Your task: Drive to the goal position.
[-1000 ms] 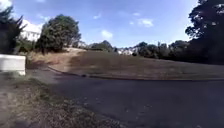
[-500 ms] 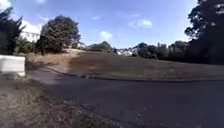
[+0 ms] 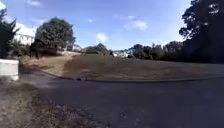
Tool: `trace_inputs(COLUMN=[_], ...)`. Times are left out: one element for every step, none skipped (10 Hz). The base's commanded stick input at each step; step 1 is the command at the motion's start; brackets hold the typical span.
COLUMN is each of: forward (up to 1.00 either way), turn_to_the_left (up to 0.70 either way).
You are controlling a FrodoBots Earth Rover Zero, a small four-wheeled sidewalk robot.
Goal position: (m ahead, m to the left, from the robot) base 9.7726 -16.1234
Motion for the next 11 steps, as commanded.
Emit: trace_inputs(forward=[0.45, 0.45, 0.45, 0.45, 0.45, 0.28, 0.08, 0.00, 0.00, 0.00, 0.00], turn_to_the_left=[-0.27, -0.27, -0.27, -0.27, -0.27, -0.34, -0.42, -0.33, -0.12, 0.00, 0.00])
